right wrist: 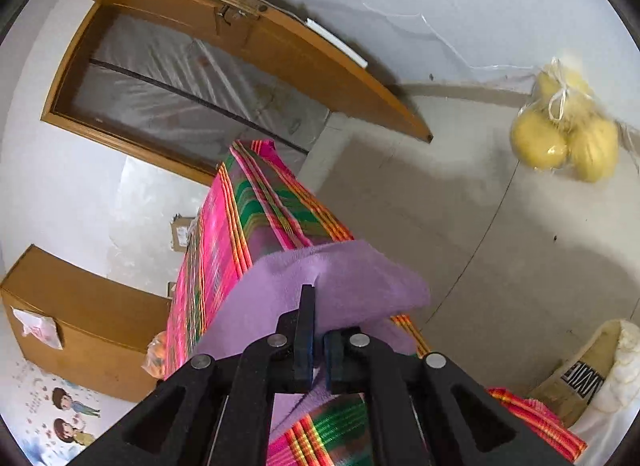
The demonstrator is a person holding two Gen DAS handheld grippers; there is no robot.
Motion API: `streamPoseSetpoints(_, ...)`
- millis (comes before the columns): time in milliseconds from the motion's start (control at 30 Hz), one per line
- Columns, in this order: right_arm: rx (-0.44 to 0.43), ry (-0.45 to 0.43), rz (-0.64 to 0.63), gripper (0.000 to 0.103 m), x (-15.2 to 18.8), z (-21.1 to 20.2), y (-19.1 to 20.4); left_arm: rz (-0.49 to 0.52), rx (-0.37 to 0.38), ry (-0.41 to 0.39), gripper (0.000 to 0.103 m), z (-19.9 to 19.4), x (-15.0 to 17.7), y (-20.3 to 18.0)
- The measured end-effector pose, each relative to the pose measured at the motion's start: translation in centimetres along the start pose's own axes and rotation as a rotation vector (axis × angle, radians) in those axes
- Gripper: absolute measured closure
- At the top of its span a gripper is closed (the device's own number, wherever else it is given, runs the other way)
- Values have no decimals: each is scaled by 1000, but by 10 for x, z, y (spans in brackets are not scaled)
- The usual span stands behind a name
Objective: Fold clothes
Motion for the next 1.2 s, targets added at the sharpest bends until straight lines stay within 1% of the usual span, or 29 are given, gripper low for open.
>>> streamPoseSetpoints(100, -53, -40, -38, 100, -2, -15, 12, 17, 8, 0, 101, 0, -1, -5)
streamPoseSetpoints(167, -39, -39, -45, 100, -4, -15, 10, 32, 12, 8, 101, 3, -1, -9)
streamPoseSetpoints(267, 12, 2, 2, 100, -3, 1, -11, 32, 27, 38, 101, 12, 4, -12)
streamPoseSetpoints(400, 8, -4, 18, 100, -1, -1, -17, 32, 30, 35, 101, 12, 5, -14)
streamPoseSetpoints(533, 15, -6, -20, 100, -2, -7, -10, 40, 16, 26, 101, 10, 3, -14)
streamPoseSetpoints(600, 20, 10, -20, 97, -1, -4, -11, 47, 5, 31, 96, 11, 3, -15)
streamPoseSetpoints(633, 23, 24, -4, 96, 0, -2, -14, 51, 0, 34, 89, 12, 3, -15)
streamPoseSetpoints(667, 23, 32, 5, 92, 1, -1, -15, 55, -6, 36, 83, 13, 3, -15)
streamPoseSetpoints(733, 10, 49, 3, 91, 5, 2, -15, 63, -17, 42, 78, 15, 3, -16)
streamPoseSetpoints(900, 6, 68, -15, 91, 10, 8, -11, 117, -47, 51, 78, 22, 0, -24)
streamPoseSetpoints(933, 5, 67, -19, 95, 10, 7, -11, 129, -53, 53, 78, 23, 0, -25)
streamPoseSetpoints(967, 3, 64, -20, 100, 10, 7, -10, 142, -59, 54, 80, 24, -1, -27)
streamPoseSetpoints(1000, 0, 60, -20, 100, 9, 5, -10, 154, -64, 56, 83, 25, -2, -28)
streamPoseSetpoints(1033, -2, 56, -18, 100, 8, 4, -9, 166, -70, 57, 94, 26, -2, -30)
streamPoseSetpoints(1133, -13, 38, -23, 100, 5, -1, -6, 173, -68, 59, 100, 26, -3, -30)
streamPoseSetpoints(1200, -23, 27, -29, 100, 4, -6, -2, 174, -63, 57, 101, 24, -3, -32)
Point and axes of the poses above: each gripper's, at about its wrist camera, not at the fingertips, and z roughly the way its jaws point, y to its left, x to its underside, the point moved 2 cm from there along z, roughly the way its jaws point, and after that the axes turned 5 degrees about y, right-handed, at the moved point
